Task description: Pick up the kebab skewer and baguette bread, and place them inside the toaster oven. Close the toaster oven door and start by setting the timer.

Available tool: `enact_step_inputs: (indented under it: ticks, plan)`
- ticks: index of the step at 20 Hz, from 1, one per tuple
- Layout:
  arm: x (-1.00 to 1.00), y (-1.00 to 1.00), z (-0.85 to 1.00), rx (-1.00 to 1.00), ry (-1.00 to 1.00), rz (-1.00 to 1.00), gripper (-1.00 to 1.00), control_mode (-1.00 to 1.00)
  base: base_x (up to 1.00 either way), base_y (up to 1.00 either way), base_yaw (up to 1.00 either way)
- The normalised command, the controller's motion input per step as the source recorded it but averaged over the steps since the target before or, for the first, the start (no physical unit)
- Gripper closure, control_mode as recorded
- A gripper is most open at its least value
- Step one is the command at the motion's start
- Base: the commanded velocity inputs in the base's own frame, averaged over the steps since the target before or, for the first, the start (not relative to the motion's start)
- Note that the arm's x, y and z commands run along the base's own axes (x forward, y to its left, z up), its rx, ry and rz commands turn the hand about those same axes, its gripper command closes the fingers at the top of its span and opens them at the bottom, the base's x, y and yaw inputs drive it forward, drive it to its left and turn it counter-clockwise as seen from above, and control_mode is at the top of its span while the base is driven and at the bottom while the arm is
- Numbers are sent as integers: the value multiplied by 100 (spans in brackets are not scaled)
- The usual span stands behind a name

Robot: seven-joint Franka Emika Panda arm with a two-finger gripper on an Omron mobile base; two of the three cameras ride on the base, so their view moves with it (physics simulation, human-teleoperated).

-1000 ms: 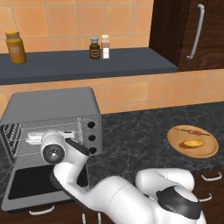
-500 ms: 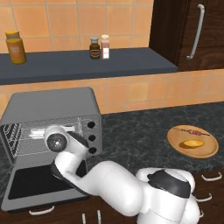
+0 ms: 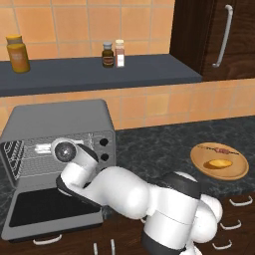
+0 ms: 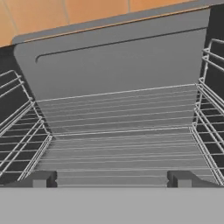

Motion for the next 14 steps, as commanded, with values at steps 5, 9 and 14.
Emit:
enact_step_inputs:
  ticks: [5, 9, 14]
  plan:
    - [21, 4, -33, -1, 0, 0, -100, -100, 0, 0, 0]
    - [16, 1, -1, 0, 0, 0, -100, -100, 0, 0, 0]
    - [6, 0, -15, 0, 2, 0, -100, -100, 0, 0, 0]
